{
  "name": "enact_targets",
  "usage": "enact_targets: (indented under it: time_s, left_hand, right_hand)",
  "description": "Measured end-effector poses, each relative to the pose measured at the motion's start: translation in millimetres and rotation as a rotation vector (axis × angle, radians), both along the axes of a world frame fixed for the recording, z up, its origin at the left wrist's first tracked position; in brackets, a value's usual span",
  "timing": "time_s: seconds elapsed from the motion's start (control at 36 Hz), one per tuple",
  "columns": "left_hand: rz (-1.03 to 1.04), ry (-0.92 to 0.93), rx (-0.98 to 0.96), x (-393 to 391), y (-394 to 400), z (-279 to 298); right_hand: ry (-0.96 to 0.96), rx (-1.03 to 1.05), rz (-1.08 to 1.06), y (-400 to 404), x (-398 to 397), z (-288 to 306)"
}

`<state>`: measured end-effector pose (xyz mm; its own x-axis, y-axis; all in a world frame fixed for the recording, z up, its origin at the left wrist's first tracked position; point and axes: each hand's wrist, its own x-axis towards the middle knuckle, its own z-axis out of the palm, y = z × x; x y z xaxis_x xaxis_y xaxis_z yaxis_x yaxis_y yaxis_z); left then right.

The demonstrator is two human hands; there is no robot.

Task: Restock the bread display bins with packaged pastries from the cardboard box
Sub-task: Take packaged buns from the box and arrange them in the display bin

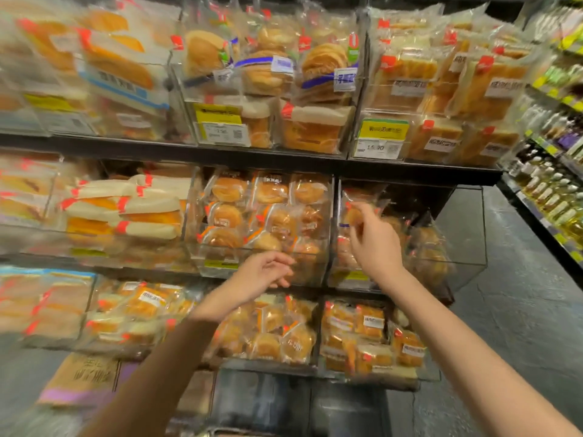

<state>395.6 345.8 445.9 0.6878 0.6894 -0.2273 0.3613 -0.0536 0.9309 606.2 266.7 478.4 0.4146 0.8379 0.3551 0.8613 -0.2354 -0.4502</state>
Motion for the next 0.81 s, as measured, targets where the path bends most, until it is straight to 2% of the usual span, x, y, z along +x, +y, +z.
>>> enact_targets:
  time_s: [0.08,0.22,0.33,0.42,0.5,0.61,0.72,0.81]
  left_hand:
    - [-0.080,0.107,0.055,-51,-17,-3]
    - [-0.092,0.226,0.086,-153,-45,-24]
    - [-0.023,0.219,0.012,-238,-69,-53]
    - [0.083,0.206,-0.036,-303,-89,-82]
    - [0.143,0.233,-0.092,-365,-120,-112]
    - [0.187,0.285,-0.108,-433,-156,-155]
    - [0.318,0.309,-0.165,-468,-181,-197]
    - [0.412,0.309,-0.173,-480,-194,-235]
  right_hand:
    - [0.022,-0.037,0.058,-16,-47,7]
    - [0.048,-0.042,0.182,-36,-143,-1]
    - [0.078,-0.143,0.271,-48,-224,-34]
    - [0.069,-0.269,0.331,-60,-286,-72]
    - [0.163,-0.352,0.386,-81,-343,-119]
    - [0.235,-0.564,0.447,-110,-402,-188]
    - [0.285,-0.709,0.447,-132,-435,-263]
    - [0.253,-0.786,0.427,-146,-445,-321]
